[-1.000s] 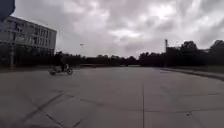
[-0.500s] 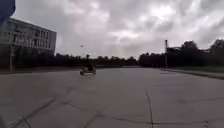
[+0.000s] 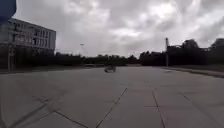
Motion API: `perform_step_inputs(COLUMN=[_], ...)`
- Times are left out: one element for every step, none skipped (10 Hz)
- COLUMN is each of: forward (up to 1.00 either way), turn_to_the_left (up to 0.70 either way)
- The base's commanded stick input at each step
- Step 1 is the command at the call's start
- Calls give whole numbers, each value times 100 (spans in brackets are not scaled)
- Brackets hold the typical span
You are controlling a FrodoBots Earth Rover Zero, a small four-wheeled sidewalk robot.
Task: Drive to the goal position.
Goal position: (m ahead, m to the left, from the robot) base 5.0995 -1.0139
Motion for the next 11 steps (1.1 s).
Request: perform_step_inputs(forward=[70,70,70,70,70,70,70,70,70,70,70], turn_to_the_left=[0,0,0,0,0,0,0,-1,-17,-29,-21])
